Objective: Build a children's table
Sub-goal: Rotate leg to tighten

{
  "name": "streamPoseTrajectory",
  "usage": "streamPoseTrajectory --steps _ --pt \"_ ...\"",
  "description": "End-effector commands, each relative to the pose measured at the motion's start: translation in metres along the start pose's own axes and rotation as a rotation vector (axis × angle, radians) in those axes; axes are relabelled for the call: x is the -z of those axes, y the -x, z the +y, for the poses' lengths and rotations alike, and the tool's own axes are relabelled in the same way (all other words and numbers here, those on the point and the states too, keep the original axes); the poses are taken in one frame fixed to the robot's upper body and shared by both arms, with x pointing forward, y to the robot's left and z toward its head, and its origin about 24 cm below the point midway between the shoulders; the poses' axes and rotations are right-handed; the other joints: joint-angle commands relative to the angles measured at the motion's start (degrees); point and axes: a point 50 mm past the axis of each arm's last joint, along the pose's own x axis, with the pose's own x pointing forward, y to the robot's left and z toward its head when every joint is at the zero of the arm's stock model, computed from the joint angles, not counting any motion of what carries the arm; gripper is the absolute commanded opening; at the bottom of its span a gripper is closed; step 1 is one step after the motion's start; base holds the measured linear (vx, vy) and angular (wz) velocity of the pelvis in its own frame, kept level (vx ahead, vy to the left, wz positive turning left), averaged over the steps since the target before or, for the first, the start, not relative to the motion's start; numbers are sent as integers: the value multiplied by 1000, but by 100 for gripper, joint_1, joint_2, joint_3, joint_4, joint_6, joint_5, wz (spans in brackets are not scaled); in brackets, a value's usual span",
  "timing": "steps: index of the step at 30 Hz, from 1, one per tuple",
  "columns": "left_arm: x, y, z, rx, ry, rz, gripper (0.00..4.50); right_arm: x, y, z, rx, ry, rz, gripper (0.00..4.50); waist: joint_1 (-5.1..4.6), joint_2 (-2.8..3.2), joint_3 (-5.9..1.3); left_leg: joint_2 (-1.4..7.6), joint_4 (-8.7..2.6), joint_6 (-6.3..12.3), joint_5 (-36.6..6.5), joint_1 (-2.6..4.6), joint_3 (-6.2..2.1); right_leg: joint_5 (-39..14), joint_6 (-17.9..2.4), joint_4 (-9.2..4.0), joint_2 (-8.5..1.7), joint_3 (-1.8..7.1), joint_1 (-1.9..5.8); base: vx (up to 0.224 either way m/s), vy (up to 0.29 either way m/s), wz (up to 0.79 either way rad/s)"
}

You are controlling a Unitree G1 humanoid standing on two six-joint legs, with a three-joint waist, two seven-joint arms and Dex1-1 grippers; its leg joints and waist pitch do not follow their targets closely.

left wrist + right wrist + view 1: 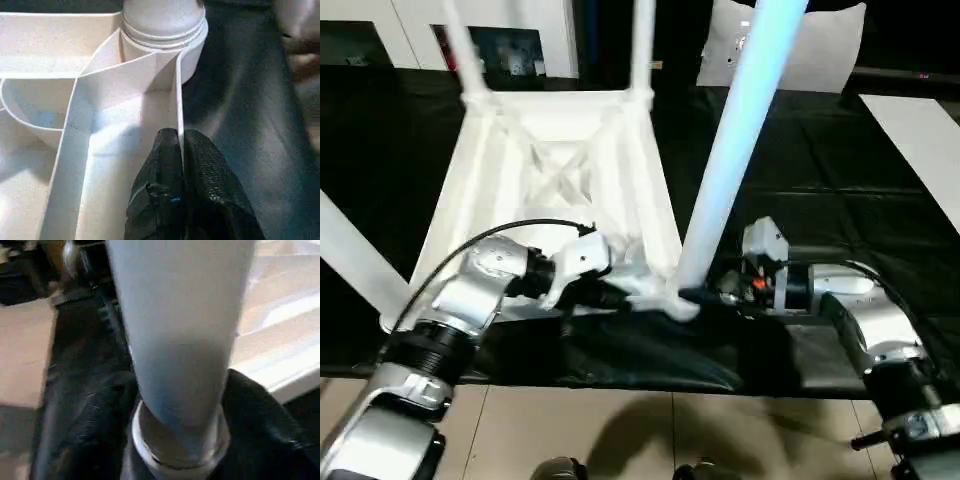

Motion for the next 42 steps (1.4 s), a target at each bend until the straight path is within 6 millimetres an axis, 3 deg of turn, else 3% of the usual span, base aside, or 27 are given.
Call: streamPoseTrajectory --steps 1,8,15,20,22,24,27,28,29,31,32,34,36,37,38,40,41,42 --pt "2 -12 -10 127 -22 36 0 -1 0 1 -53 2 10 247 -4 -17 -372 368 -296 965 37 87 -41 981 -1940 -215 -478 249 278 0 0 0" --pt "3 -13 -13 166 -37 49 0 3 -3 1 -128 10 54 198 25 -20 -356 370 -319 729 -283 96 -39 386 -1890 -264 -489 257 263 0 0 0" --pt "4 -14 -13 173 -29 42 0 3 -5 4 -184 7 44 193 50 -38 -400 354 -275 919 93 83 -36 888 -1921 -202 -476 248 279 0 0 0" --pt "5 -14 -10 118 2 25 0 8 -7 12 -177 -21 23 193 79 -40 -397 365 -281 902 33 90 -39 743 -1892 -214 -479 249 276 0 0 0" --pt "-1 -18 -2 8 48 -31 0 15 -19 21 -82 -43 17 193 97 -22 -377 379 -295 854 3 105 -42 689 -1862 -229 -480 257 254 0 0 0" --pt "-7 -23 0 -35 72 -71 0 19 -27 21 9 -47 37 193 86 -27 -353 370 -334 713 -293 113 -47 232 -1825 -288 -501 257 245 0 0 0" --pt "-16 -32 4 -104 126 -132 0 23 -41 21 147 -85 40 191 -1 -24 -253 345 -437 142 -1315 149 -74 -1598 -1443 -490 -520 290 208 -21 -1 0" --pt "-20 -37 6 -137 135 -141 0 21 -49 21 216 -112 17 191 -19 0 -244 341 -457 62 -1386 131 -101 -1819 -1363 -497 -523 288 212 -67 6 -7" --pt "-23 -42 7 -164 146 -145 0 19 -57 21 271 -143 -6 191 -83 -21 -230 331 -501 -64 -1528 89 -133 -2158 -1182 -518 -508 272 218 -67 6 -7" --pt "-25 -46 9 -188 155 -147 0 17 -63 21 321 -173 -26 191 -152 -27 -250 320 -510 -122 -1640 83 -163 -2360 -1013 -547 -512 267 207 -32 7 -7" --pt "-27 -48 10 -205 159 -149 0 16 -68 21 354 -187 -35 191 -173 -8 -245 321 -500 -110 -1701 123 -149 -2354 -989 -584 -508 289 156 0 0 0" --pt "-34 -55 15 -271 180 -153 0 11 -82 20 457 -223 -53 191 -208 -1 -226 318 -500 -95 -1719 130 -129 -2222 -1013 -588 -487 316 117 0 0 0" --pt "-40 -60 18 -324 202 -153 0 8 -91 19 530 -247 -60 191 -231 -7 -247 310 -504 -117 -1626 107 -144 -2174 -1011 -579 -501 309 141 0 0 0" --pt "-47 -67 21 -370 223 -151 0 8 -98 13 652 -289 -49 191 -233 -2 -244 304 -504 -116 -1592 115 -134 -2111 -1007 -584 -490 309 126 0 0 0" --pt "-48 -68 22 -381 228 -154 0 7 -100 12 669 -297 -50 191 -246 7 -251 299 -500 -130 -1581 129 -133 -2030 -1041 -576 -486 315 107 0 0 0" --pt "-54 -73 25 -426 250 -165 0 5 -106 9 724 -333 -63 191 -252 7 -276 301 -493 -90 -1351 95 -128 -1593 -1102 -541 -481 317 146 0 0 0" --pt "-57 -75 27 -445 255 -168 0 -1 -110 8 723 -358 -117 247 -238 12 -292 294 -465 -24 -1197 111 -103 -1218 -1159 -527 -468 320 144 0 0 0" --pt "-58 -75 27 -446 255 -168 0 -2 -110 7 723 -359 -119 261 -234 4 -292 294 -459 25 -1136 104 -101 -1071 -1183 -516 -466 320 154 0 0 0"
